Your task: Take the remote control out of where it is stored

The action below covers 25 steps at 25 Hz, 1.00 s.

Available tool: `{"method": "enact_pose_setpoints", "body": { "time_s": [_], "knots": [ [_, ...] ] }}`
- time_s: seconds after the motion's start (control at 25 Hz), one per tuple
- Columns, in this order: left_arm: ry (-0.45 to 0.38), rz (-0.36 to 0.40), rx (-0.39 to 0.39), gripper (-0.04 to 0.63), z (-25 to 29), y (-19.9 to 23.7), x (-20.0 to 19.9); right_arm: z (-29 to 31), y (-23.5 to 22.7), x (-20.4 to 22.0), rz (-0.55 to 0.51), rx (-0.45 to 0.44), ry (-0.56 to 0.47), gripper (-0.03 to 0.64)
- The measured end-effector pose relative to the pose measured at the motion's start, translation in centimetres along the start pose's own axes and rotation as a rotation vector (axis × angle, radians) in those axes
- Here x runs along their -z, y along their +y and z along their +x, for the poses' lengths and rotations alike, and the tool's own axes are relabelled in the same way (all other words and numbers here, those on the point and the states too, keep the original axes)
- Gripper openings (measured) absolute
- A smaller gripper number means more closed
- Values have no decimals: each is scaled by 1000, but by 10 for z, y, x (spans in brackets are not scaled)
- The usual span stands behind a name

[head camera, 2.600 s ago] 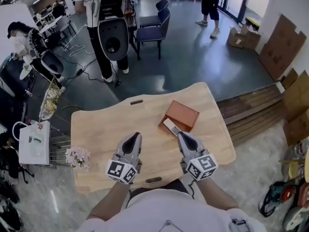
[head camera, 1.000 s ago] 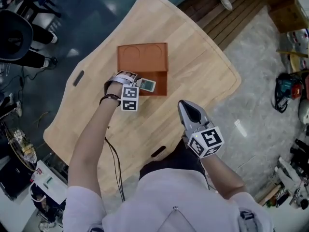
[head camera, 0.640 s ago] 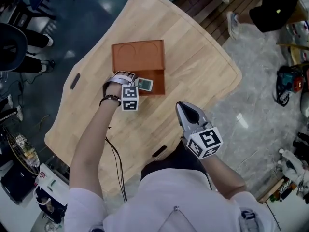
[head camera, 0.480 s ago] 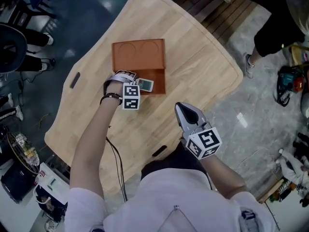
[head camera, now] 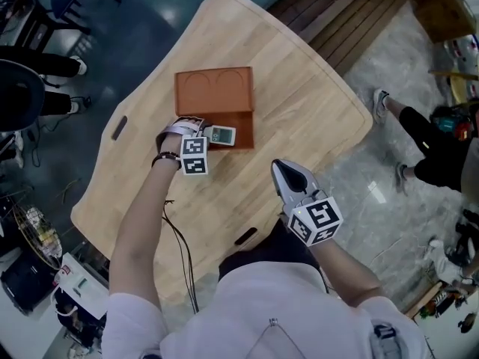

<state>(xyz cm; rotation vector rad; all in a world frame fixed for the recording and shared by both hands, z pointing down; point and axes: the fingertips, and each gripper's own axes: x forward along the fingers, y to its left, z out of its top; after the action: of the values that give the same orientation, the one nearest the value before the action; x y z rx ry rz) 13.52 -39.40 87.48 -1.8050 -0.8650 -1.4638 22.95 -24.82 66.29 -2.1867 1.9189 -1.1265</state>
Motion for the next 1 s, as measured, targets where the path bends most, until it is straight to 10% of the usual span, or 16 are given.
{"method": "enact_pose_setpoints", "body": {
  "time_s": [0.28, 0.72, 1.0],
  "knots": [
    [-215, -282, -193, 273, -90, 15, -30, -11, 16, -30, -64, -37, -59, 28],
    [-807, -1008, -712, 273, -340, -41, -28, -30, 125, -101, -263, -249, -165, 28],
    [-942, -1167, -1081, 273, -463, -127, -11, -30, 218, -135, -338, -438, -216, 28]
  ]
}}
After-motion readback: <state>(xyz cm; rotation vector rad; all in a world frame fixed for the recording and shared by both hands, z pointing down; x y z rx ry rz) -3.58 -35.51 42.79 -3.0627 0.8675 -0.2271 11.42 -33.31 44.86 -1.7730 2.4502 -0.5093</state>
